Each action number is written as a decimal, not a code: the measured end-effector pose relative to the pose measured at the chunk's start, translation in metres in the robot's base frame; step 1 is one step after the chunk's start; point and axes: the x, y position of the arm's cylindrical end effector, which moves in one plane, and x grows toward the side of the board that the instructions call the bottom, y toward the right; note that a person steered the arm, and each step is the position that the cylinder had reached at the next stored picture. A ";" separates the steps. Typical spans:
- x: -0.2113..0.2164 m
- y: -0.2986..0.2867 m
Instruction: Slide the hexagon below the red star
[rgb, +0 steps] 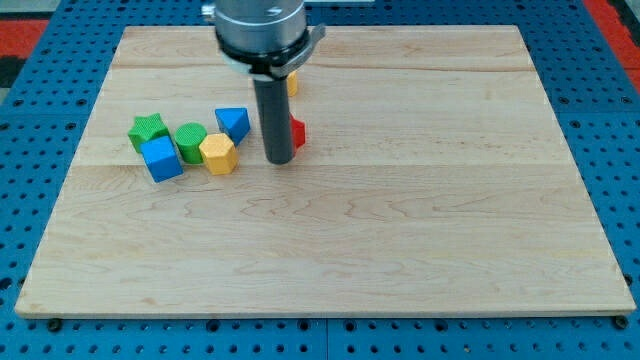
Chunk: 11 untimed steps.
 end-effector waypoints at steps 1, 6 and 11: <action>-0.033 0.006; 0.055 -0.116; -0.005 0.001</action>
